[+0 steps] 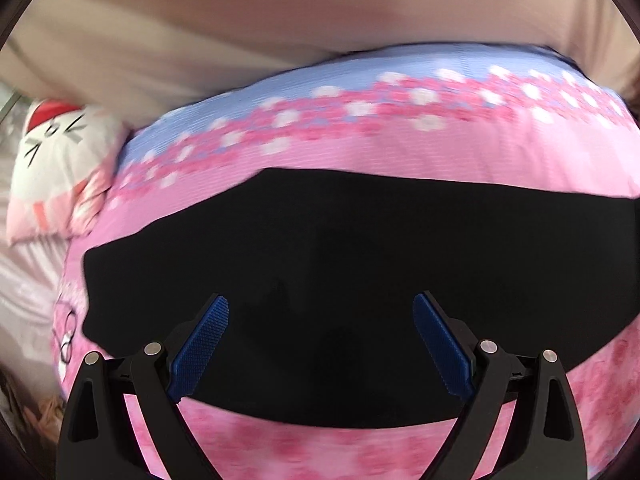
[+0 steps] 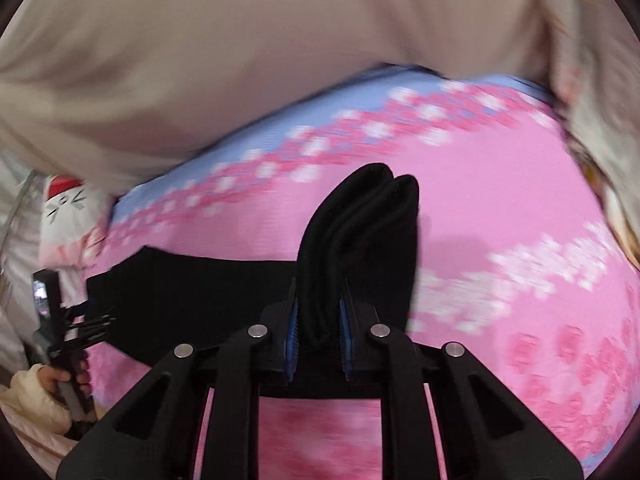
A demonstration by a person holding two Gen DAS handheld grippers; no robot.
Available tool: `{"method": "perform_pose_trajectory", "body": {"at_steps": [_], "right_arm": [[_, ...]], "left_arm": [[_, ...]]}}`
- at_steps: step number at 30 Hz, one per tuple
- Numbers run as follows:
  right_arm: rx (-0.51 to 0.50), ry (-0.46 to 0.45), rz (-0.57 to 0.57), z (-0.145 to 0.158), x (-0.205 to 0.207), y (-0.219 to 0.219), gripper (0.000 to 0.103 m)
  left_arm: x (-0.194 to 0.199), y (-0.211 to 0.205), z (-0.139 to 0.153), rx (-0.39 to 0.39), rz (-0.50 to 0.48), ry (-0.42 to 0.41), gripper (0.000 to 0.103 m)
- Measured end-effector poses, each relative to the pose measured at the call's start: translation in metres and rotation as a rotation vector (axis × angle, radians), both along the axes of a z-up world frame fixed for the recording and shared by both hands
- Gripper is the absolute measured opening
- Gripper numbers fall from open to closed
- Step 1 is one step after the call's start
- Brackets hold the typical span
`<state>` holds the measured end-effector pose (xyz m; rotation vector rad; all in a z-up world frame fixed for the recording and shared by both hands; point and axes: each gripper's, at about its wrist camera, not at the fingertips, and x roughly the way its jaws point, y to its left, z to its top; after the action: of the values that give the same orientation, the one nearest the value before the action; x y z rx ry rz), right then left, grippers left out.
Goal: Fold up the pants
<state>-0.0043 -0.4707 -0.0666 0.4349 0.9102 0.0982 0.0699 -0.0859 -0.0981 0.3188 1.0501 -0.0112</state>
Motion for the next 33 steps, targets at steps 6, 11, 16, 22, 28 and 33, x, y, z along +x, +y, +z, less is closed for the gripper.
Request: {"method": "perform_pose_trajectory", "body": {"at_steps": [6, 11, 16, 22, 28, 33], "right_arm": [[0.007, -0.013, 0.235, 0.022, 0.057, 0.161, 0.016], [-0.006, 0.042, 0.366, -0.003, 0.091, 0.271, 0.016], [-0.067, 0.145, 0.436, -0.050, 0.110, 0.343, 0.016], [-0.109, 0.242, 0.414, -0.090, 0.110, 0.362, 0.020], [-0.040, 0.191, 0.385, -0.055, 0.093, 0.366, 0.057], [-0.080, 0.164, 0.347, -0.045, 0.081, 0.361, 0.042]], "left_arm": [[0.001, 0.092, 0.016, -0.026, 0.087, -0.041, 0.092], [-0.001, 0.166, 0.022, -0.037, 0.141, -0.076, 0.092], [-0.003, 0.228, 0.021, -0.052, 0.195, -0.086, 0.092], [-0.002, 0.281, 0.018, -0.083, 0.249, -0.090, 0.092], [0.005, 0.292, 0.014, -0.093, 0.229, -0.086, 0.092], [0.010, 0.296, 0.010, -0.116, 0.237, -0.079, 0.092]]}}
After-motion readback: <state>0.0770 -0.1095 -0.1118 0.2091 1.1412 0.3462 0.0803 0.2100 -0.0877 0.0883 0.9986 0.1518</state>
